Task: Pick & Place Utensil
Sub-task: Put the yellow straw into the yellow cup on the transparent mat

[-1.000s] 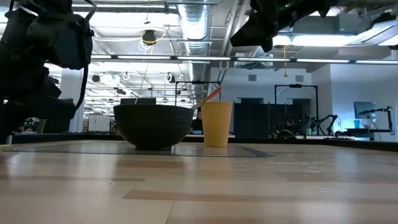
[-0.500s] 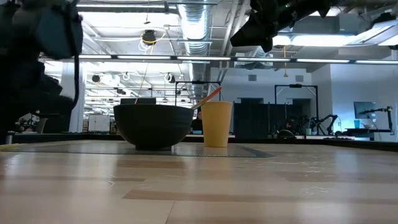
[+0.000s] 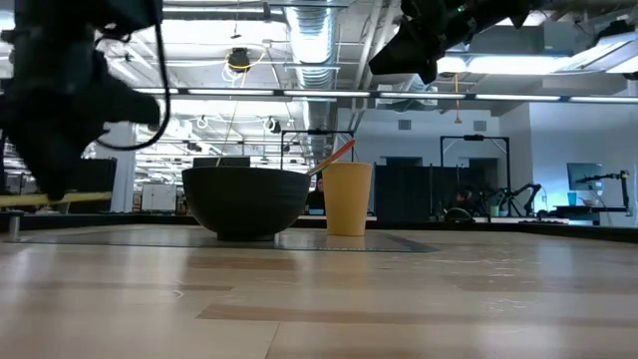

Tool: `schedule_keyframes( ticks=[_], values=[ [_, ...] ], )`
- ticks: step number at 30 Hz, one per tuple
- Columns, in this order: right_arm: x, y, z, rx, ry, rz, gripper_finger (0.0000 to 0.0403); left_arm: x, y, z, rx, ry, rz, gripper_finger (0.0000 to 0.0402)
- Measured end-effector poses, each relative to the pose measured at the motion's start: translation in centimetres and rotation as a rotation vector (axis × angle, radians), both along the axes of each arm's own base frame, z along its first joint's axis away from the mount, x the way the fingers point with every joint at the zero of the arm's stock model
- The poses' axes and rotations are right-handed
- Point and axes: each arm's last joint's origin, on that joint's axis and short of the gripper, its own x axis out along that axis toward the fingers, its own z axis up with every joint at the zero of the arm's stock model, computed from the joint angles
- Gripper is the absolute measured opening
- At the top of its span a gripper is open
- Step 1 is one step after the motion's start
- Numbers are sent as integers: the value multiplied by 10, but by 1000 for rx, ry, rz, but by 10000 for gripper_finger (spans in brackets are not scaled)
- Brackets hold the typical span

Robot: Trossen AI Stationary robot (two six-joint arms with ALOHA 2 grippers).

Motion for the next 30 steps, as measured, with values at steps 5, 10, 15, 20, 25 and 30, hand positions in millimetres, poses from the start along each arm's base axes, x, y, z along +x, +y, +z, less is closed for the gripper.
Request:
schedule_keyframes(
  ticks=[5,10,15,20,25,30],
  values=[
    [0,0,0,0,0,0,77,20,-6,26,70,-140,-146,4],
    [0,0,0,0,0,0,77,44,-12,58,167,-324,-308,4],
    [0,0,0,0,0,0,77,60,-18,82,232,-464,-462,5],
    [-1,0,-2,5,26,0,77,77,-15,98,375,-592,-593,8],
    [-3,1,-7,16,76,1,77,95,1,109,524,-668,-682,9],
    [-7,2,-14,37,165,3,77,109,24,120,633,-738,-683,9]
  ],
)
